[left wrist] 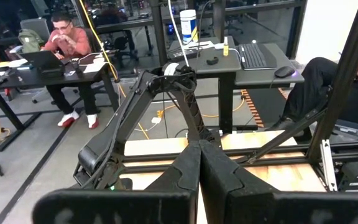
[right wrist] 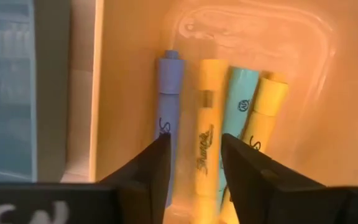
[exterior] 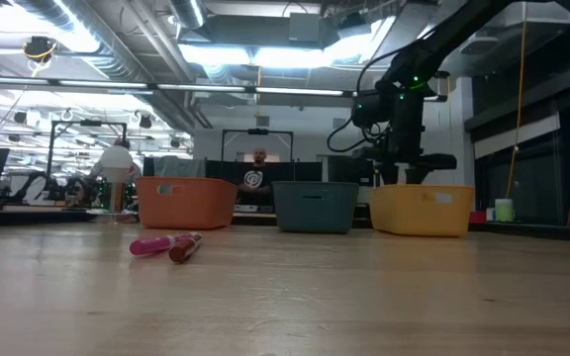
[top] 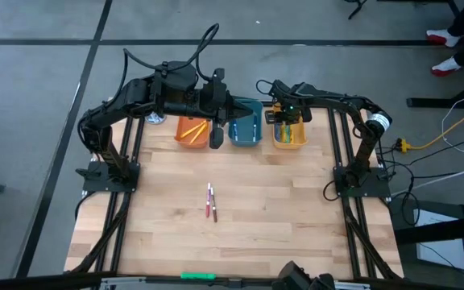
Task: Pick & Place Markers
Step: Put the yellow highlighter pen into the yellow bin, then put the green highlighter pen into the yellow bin
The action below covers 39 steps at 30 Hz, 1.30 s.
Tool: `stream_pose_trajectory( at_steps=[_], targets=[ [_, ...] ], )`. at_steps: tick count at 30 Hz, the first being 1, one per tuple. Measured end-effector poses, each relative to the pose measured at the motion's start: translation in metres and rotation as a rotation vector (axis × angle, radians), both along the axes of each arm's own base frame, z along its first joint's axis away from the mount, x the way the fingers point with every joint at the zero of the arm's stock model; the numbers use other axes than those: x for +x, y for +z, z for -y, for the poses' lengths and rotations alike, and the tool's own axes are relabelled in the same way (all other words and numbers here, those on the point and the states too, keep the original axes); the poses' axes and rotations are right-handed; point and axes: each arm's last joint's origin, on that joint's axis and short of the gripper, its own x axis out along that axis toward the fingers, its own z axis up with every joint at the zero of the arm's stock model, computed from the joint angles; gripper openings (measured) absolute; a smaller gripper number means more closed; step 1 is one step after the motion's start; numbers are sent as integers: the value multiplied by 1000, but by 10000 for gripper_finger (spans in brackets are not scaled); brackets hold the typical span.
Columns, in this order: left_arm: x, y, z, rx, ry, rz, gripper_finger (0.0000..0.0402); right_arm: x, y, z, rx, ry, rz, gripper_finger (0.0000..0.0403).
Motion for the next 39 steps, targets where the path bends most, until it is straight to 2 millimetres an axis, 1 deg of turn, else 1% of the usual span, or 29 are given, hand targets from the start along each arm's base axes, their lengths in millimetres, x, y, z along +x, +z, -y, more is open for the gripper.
stream_pose_trajectory(
  at_steps=[4,18,20,22,29,34,39],
  targets=[
    [0,0,0,0,0,0,2,0,0,0,0,0,0,155],
    [0,0,0,-1,0,0,2,0,0,0,0,0,-1,150],
    [0,0,0,-1,0,0,1,0,0,0,2,0,-3,139],
    [0,0,0,-1,0,0,1,0,0,0,3,0,-5,119],
    [0,0,0,-1,0,0,1,0,0,-1,2,9,-6,12],
    [0,0,0,-1,0,0,1,-2,6,-3,-8,20,3,6],
    [0,0,0,-1,0,0,1,-6,21,-7,-44,55,31,3]
  ],
)
